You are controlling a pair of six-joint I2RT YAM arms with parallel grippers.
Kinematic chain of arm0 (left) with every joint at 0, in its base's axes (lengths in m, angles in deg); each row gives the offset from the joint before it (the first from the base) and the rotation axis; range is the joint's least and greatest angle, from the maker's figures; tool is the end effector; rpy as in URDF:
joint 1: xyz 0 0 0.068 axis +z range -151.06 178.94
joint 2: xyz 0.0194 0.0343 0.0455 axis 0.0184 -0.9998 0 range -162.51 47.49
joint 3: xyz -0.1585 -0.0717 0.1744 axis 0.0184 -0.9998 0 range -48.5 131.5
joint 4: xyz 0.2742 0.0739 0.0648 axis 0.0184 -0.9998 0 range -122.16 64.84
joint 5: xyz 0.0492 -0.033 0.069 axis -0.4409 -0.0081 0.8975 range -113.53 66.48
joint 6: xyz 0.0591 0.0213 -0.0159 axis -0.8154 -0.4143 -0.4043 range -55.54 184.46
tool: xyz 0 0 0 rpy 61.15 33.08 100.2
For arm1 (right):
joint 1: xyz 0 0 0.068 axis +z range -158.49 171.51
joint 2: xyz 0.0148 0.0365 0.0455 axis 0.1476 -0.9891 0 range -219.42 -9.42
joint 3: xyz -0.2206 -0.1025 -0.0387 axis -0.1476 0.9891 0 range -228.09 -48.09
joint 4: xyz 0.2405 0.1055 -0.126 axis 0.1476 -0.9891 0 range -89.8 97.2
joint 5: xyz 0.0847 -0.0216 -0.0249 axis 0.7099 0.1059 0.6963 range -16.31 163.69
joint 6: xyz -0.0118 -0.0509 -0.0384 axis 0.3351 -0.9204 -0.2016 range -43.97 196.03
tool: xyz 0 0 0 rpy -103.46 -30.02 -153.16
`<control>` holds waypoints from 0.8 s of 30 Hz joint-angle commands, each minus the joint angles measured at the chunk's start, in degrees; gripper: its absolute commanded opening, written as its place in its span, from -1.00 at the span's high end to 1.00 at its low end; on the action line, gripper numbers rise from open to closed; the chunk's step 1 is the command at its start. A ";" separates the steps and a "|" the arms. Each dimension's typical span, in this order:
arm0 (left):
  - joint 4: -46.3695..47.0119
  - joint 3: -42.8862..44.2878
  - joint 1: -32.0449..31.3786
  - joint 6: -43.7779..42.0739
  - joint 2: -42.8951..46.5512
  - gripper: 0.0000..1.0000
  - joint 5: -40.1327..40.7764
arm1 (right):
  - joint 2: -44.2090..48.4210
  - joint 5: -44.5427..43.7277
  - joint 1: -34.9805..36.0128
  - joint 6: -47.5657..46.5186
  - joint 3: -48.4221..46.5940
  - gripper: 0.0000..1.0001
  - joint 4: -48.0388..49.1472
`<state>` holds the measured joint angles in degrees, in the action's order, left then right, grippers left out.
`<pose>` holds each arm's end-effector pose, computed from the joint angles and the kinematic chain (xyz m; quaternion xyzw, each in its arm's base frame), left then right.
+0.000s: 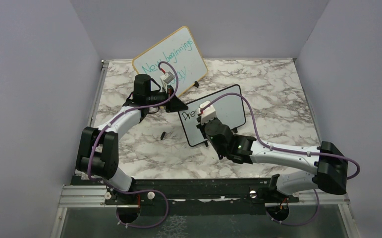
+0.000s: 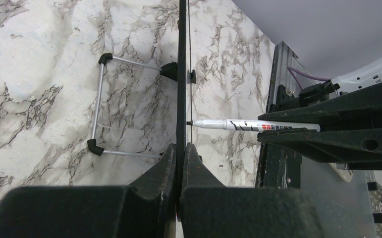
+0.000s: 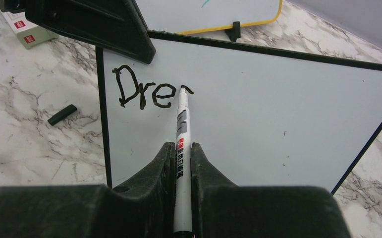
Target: Write a sentence on the whiteboard
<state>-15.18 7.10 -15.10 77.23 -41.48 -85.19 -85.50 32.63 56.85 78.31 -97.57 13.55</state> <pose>0.3480 -0.1328 0.2090 0.2894 0.7145 -0.5260 0.3593 0.1731 0.2974 0.2340 -0.2308 0.7597 0.0589 0.6051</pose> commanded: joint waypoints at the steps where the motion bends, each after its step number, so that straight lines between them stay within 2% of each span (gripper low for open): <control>1: -2.42 -0.05 -0.29 -1.08 -0.49 1.00 -1.00 | 0.28 1.43 -0.30 1.04 -0.40 1.00 -1.43; 11: -2.68 0.04 -0.29 -1.28 -0.59 1.00 -0.84 | 1.17 3.40 -0.30 2.81 0.28 0.99 -5.41; 24: -2.86 0.04 -0.29 -1.43 -0.70 1.00 -0.84 | 2.13 0.73 -0.30 2.45 0.83 1.00 -7.75</control>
<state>-15.25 7.10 -15.06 77.06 -41.48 -85.19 -84.64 34.57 56.79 80.54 -97.57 7.93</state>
